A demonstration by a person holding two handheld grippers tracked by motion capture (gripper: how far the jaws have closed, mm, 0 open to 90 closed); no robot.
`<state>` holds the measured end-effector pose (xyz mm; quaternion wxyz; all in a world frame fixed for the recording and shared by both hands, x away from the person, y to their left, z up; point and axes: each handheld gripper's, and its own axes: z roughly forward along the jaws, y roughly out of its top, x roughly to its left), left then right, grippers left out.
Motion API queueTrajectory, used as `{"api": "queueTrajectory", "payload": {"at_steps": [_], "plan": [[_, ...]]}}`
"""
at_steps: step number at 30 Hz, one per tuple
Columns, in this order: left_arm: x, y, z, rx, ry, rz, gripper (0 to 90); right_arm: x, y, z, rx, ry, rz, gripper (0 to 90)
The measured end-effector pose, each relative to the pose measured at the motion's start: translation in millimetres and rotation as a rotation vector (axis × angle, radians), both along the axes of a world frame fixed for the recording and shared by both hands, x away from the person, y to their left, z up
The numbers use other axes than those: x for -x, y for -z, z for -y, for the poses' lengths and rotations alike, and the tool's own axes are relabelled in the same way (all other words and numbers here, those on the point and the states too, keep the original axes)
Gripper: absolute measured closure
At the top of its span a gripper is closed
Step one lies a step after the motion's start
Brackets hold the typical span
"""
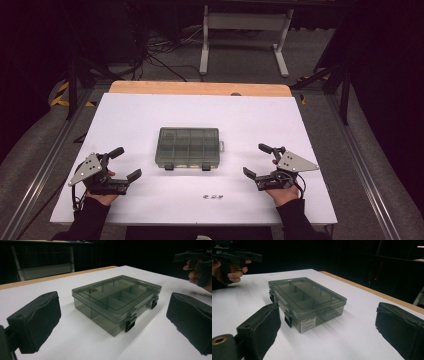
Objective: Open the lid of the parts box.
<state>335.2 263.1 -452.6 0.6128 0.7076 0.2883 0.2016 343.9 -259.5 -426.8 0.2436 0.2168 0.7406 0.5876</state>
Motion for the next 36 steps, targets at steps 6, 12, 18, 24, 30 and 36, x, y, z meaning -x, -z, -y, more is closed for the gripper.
{"api": "queueTrajectory", "payload": {"at_steps": [6, 12, 18, 24, 30, 36], "plan": [[-2.1, 0.0, -0.9, 0.009, -0.013, -0.022, 0.0, -1.1, 1.1, -1.4, 0.009, 0.001, -0.011, 5.4], [-4.0, -3.7, 0.4, -0.076, -0.045, -0.007, 0.0, -2.3, 0.8, -6.7, 0.030, -0.010, -0.008, 5.4], [-8.2, -4.2, -1.5, -0.045, -0.026, -0.023, 0.0, -7.0, -1.6, -12.6, 0.005, -0.017, -0.024, 4.7], [-9.2, -4.9, -1.5, -0.020, -0.012, -0.009, 0.0, -9.8, -8.3, -22.4, 0.020, -0.027, -0.014, 4.7], [-14.5, -8.5, 4.1, -0.015, -0.007, 0.000, 0.3, -18.2, -11.1, -33.5, 0.013, -0.051, -0.025, 4.5], [-21.0, -14.1, 12.1, -0.036, -0.010, -0.008, 0.5, -24.4, -11.4, -43.5, 0.010, -0.063, -0.029, 4.5]]}}
